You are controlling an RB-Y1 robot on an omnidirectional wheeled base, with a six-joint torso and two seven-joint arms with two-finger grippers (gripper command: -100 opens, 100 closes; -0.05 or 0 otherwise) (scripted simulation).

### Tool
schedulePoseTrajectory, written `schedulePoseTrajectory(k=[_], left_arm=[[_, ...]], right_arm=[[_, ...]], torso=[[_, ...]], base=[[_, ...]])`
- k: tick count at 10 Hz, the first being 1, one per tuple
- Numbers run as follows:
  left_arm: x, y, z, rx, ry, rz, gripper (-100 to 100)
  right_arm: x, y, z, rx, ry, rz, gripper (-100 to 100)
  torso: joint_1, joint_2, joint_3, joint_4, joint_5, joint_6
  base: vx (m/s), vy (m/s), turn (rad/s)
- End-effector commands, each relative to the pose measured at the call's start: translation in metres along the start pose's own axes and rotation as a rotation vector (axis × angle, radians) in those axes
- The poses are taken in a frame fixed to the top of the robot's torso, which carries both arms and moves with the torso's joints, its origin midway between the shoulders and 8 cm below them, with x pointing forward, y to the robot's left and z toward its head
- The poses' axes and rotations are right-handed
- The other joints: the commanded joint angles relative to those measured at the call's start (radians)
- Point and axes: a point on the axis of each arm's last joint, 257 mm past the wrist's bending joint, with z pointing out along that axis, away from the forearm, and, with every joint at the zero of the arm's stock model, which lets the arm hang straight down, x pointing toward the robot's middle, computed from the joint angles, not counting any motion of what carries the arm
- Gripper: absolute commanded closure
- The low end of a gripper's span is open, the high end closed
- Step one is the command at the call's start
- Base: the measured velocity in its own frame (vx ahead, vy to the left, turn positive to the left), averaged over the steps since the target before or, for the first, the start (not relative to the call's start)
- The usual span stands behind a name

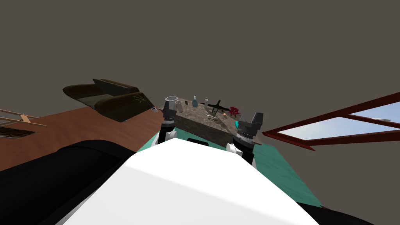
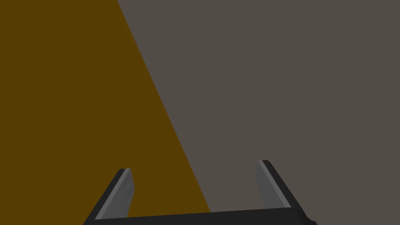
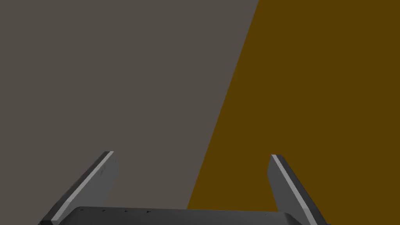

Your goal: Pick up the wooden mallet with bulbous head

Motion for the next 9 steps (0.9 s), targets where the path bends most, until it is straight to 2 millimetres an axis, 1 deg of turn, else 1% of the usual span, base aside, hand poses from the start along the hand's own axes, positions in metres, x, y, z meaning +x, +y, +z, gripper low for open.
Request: schedulePoseTrajectory(k=[1, 3, 5, 7, 9], left_arm=[[0.000, 0.000, 0.000, 0.000, 0.000, 0.000, 0], [0.000, 0.000, 0.000, 0.000, 0.000, 0.000, 0], [0.000, 0.000, 0.000, 0.000, 0.000, 0.000, 0], [0.000, 0.000, 0.000, 0.000, 0.000, 0.000, 0], [0.000, 0.000, 0.000, 0.000, 0.000, 0.000, 0]], right_arm=[[0.005, -0.002, -0.002, 0.002, 0.031, -0.003, -100], [0.014, -0.008, -0.006, 0.014, 0.081, -0.010, -100], [0.025, -0.020, -0.014, 0.038, 0.141, -0.021, -100], [0.037, -0.038, -0.025, 0.073, 0.212, -0.041, -100], [0.049, -0.060, -0.040, 0.114, 0.294, -0.070, -100]], torso=[[0.000, 0.000, 0.000, 0.000, 0.000, 0.000], [0.002, 0.006, 0.004, 0.001, 0.000, 0.000], [0.003, 0.012, 0.007, 0.003, 0.001, 0.000], [0.004, 0.016, 0.009, 0.004, 0.001, 0.000], [0.005, 0.017, 0.010, 0.004, 0.001, 0.000]], base=[[-0.050, 0.018, -0.039], [-0.139, 0.027, -0.055], [-0.200, 0.053, -0.047], [-0.256, 0.072, -0.056], [-0.249, 0.085, -0.017]])
